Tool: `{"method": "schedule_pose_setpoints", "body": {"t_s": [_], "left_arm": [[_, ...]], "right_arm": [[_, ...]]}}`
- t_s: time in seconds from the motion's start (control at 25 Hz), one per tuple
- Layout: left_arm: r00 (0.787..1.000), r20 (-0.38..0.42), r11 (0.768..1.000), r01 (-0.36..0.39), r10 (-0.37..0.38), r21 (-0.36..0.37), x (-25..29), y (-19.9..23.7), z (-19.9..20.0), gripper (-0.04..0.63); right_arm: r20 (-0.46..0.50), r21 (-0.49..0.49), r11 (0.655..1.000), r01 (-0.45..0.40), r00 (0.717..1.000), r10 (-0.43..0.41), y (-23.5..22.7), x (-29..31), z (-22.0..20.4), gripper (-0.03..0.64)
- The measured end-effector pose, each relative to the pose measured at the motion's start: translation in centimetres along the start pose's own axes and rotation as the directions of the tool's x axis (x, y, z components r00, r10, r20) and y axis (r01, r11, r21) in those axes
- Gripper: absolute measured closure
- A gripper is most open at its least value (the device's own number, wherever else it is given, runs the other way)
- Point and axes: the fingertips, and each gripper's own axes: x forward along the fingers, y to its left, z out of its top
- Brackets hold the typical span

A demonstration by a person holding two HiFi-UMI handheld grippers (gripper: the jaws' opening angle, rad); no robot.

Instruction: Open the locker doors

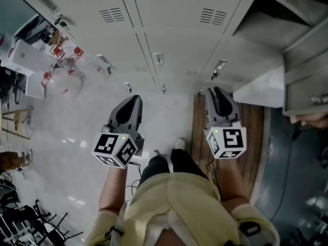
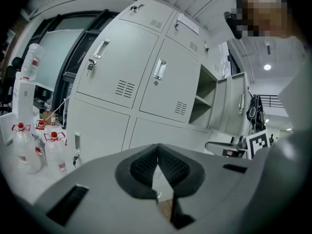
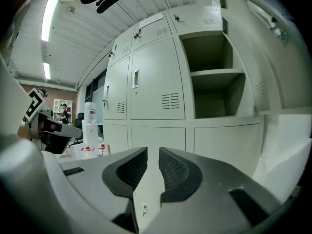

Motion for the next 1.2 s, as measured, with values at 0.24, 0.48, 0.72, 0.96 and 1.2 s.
{"method": "schedule_pose_setpoints", "body": {"t_s": [0.24, 0.48, 0.72, 0.96, 1.2], "left_arm": [[0.998, -0.025, 0.998, -0.051, 0.05, -0.03, 0.4, 1.0, -2.4, 0.592], [0.994, -0.08, 0.997, -0.073, 0.071, -0.025, 1.5, 2.5, -4.9, 0.592], [0.994, -0.108, 0.999, -0.007, 0.003, -0.041, 3.7, 4.0, -8.3, 0.592], [0.981, -0.187, 0.998, 0.058, -0.058, -0.005, 4.6, 7.2, -10.8, 0.592], [0.962, -0.26, 0.997, 0.078, -0.082, -0.024, 6.6, 11.9, -16.1, 0.592]], "right_arm": [[-0.085, 0.067, 0.992, -0.109, 0.99, 0.114, 3.0, 2.6, -4.2, 0.545], [-0.149, 0.074, 0.985, -0.158, 0.975, 0.167, 5.4, 4.2, -8.5, 0.545], [-0.167, 0.088, 0.99, -0.112, 0.978, 0.126, 7.4, 6.3, -11.8, 0.545], [-0.214, 0.132, 0.987, -0.088, 0.97, 0.115, 11.0, 8.8, -15.1, 0.545], [-0.254, 0.108, 0.993, -0.053, 0.964, 0.079, 14.3, 12.5, -20.3, 0.545]]}}
